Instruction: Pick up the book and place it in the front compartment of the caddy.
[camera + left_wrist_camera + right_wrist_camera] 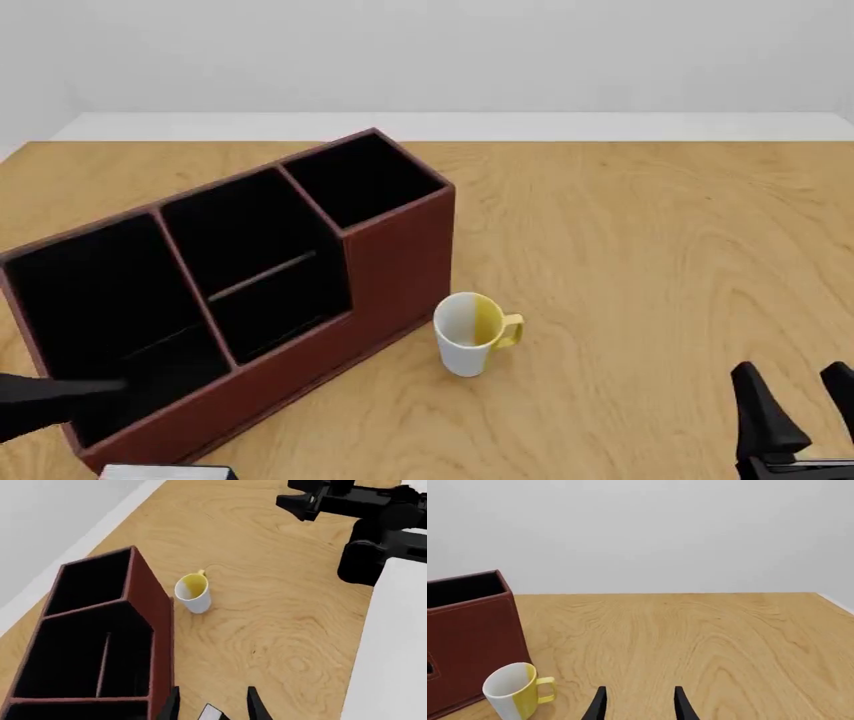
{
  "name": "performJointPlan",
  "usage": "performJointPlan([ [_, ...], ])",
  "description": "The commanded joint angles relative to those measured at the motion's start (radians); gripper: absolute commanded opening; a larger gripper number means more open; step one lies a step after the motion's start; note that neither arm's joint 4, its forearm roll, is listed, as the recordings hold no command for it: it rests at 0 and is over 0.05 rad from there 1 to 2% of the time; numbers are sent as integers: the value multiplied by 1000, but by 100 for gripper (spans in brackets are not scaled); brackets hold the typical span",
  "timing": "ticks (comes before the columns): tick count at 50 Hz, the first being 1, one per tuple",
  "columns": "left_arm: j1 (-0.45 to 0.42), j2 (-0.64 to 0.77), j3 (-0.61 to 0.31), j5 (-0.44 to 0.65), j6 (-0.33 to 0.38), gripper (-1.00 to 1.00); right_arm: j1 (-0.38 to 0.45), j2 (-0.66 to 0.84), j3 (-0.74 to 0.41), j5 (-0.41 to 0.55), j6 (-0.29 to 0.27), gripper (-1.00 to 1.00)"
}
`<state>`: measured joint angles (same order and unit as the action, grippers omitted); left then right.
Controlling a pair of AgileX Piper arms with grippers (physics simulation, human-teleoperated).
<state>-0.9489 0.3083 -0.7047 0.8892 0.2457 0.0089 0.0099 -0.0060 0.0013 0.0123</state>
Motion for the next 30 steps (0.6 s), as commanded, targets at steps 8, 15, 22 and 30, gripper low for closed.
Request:
performJointPlan([
  [8,-349,244,-152,331,-93,100,4,-4,-7,7,-5,100],
  [15,-383,312,-102,331,-89,100,5,-4,-4,4,-6,100],
  [22,-370,346,-53,331,-39,100,6,1,-2,-1,-4,100],
  [30,-207,386,-52,331,128,100,5,3,-3,-2,-2,100],
])
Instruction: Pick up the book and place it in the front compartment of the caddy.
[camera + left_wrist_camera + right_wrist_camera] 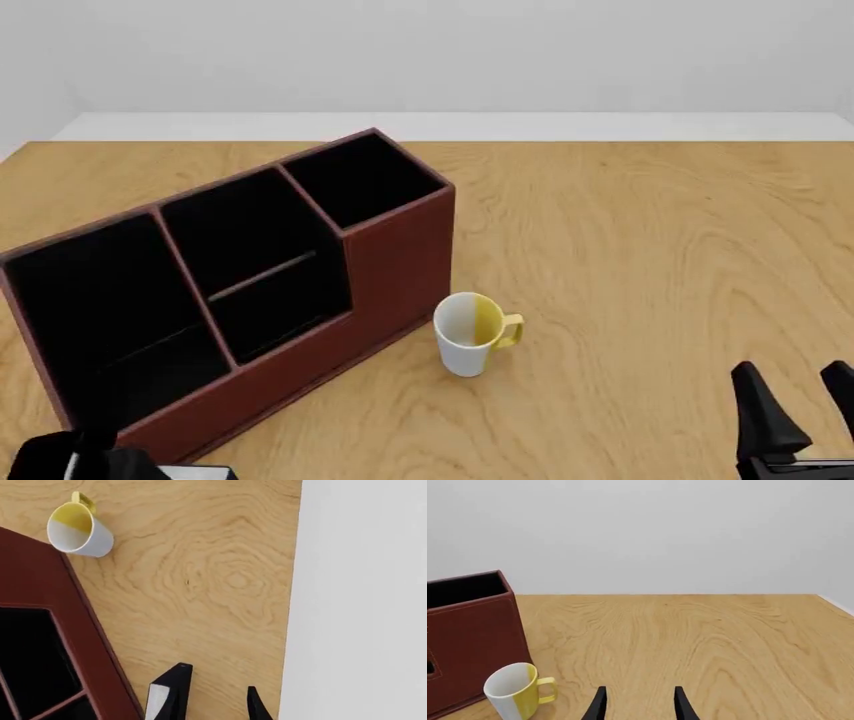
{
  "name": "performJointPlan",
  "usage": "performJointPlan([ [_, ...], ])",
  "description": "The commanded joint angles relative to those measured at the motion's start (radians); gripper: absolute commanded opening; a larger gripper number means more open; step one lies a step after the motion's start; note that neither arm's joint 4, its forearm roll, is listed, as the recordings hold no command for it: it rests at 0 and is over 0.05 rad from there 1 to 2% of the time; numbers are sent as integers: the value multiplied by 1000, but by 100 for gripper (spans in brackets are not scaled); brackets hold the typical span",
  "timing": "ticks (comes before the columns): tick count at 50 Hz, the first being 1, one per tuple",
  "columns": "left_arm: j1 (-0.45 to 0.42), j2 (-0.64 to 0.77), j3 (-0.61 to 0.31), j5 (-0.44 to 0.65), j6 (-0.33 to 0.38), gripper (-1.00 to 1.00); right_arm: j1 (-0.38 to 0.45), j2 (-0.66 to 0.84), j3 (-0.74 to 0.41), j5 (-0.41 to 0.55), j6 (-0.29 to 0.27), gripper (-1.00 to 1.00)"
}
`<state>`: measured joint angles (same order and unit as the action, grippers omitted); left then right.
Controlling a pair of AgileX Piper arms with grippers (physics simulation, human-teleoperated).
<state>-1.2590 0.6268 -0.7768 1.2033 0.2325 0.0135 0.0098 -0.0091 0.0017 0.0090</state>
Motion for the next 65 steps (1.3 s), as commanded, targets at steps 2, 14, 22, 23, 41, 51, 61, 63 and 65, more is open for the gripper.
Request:
performJointPlan([
  [2,162,76,-1,17,193,100,0,3,-1,-1,2,100],
  [14,325,100,-34,17,353,100,-1,5,4,-5,6,100],
  [22,368,92,55,17,406,100,-1,3,1,0,6,100],
  [23,360,89,56,17,400,100,-1,2,1,1,6,100],
  [41,480,102,108,17,522,100,-1,7,1,-6,5,100],
  [51,527,99,100,17,557,100,0,7,3,-6,5,100],
  [61,538,79,122,17,557,100,-1,6,1,-4,3,100],
  [63,546,76,128,17,569,100,-1,6,-1,-3,4,100],
  [65,549,74,132,17,571,100,-2,5,1,-3,3,100],
])
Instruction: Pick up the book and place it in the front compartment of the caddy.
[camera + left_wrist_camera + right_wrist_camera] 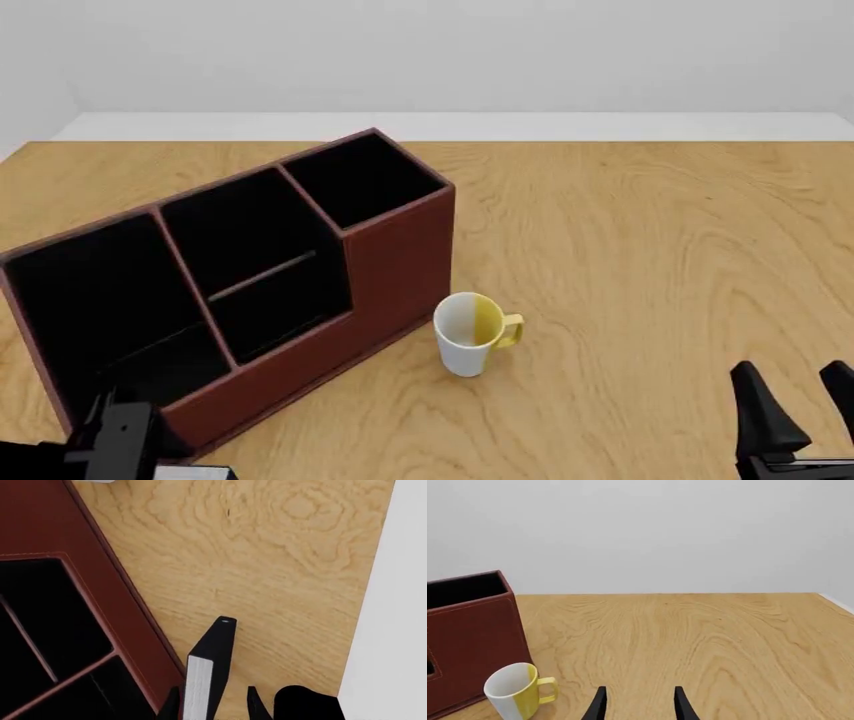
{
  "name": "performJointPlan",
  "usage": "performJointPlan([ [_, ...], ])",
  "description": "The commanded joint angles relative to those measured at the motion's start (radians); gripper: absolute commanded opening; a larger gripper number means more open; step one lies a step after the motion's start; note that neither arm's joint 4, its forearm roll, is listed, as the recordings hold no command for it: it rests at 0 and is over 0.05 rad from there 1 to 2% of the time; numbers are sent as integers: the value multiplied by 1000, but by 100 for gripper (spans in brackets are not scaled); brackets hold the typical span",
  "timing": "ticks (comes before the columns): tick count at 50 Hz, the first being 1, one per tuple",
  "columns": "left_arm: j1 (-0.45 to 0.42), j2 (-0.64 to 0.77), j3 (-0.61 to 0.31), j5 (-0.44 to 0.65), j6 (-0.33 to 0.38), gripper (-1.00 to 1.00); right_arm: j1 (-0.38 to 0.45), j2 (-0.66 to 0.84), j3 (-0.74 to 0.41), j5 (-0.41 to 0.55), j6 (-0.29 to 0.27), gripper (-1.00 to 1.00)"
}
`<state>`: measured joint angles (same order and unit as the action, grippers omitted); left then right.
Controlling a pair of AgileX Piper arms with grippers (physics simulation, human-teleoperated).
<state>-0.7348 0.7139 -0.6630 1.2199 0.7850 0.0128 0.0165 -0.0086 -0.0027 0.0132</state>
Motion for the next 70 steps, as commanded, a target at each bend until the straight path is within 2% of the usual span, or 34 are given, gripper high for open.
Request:
performJointPlan([
  [1,32,-15,22,0,29,100,-1,-2,0,1,-1,100],
  [11,85,0,8,0,72,100,0,-4,-6,8,-4,100],
  [16,97,10,-22,0,75,100,-1,-5,-7,10,-4,100],
  [38,128,30,-32,-16,96,100,-1,-6,0,3,-5,100],
  [61,61,46,41,-114,28,100,-2,-6,0,0,-14,100],
  [64,33,39,53,-121,-4,100,-1,-3,1,-3,-15,100],
  [65,5,28,62,-120,-35,100,-1,-4,2,-4,-16,100],
  [70,-23,21,86,-137,-68,100,-2,-7,3,-2,-16,100],
])
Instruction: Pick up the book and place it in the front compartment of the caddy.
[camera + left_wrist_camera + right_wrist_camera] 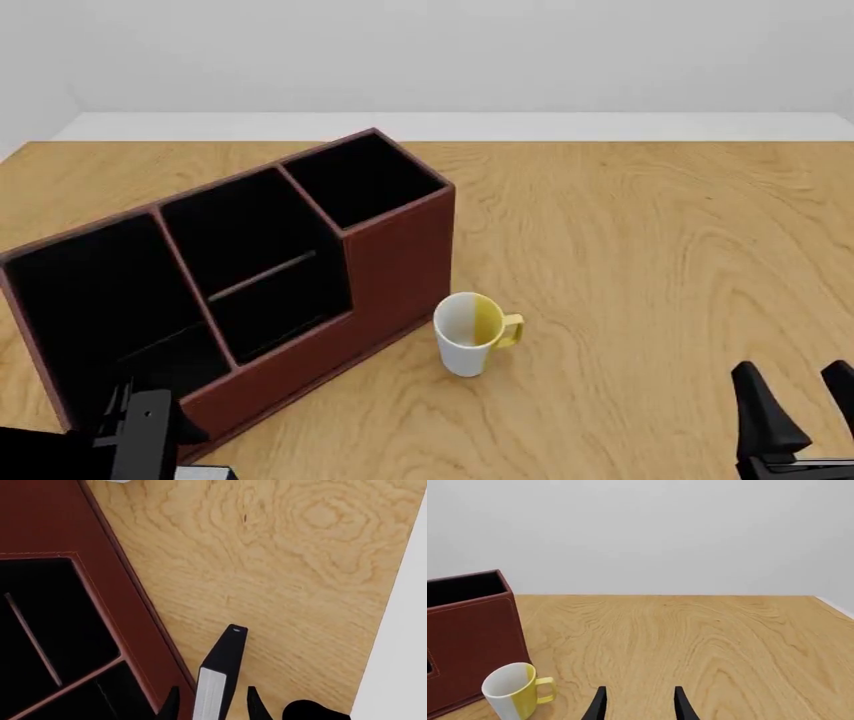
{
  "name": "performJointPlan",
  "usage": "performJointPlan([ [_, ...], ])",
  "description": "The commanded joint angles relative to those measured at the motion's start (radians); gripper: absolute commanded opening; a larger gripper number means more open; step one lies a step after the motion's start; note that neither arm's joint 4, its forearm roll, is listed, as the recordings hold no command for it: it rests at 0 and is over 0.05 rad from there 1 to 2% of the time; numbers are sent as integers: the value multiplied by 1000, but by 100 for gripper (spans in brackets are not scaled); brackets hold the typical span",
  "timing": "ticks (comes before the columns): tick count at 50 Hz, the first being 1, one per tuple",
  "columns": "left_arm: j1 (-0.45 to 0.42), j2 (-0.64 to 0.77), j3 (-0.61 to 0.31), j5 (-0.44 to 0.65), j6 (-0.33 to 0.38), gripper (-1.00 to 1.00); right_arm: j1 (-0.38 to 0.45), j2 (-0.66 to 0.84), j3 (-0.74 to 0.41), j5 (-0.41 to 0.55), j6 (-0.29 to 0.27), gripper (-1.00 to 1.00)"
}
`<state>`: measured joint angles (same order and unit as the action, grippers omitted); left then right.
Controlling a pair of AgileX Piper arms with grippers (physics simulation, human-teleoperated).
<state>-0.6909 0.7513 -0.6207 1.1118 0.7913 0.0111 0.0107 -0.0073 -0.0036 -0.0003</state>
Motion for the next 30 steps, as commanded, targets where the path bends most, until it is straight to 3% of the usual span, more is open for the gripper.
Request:
performJointPlan([
  [1,-70,-17,48,-33,-78,100,-1,0,0,0,-2,100],
  [15,-161,-75,145,-71,-207,100,-2,1,1,-2,-4,100],
  [30,-149,-107,167,-72,-221,100,-2,-2,0,2,-3,100],
])
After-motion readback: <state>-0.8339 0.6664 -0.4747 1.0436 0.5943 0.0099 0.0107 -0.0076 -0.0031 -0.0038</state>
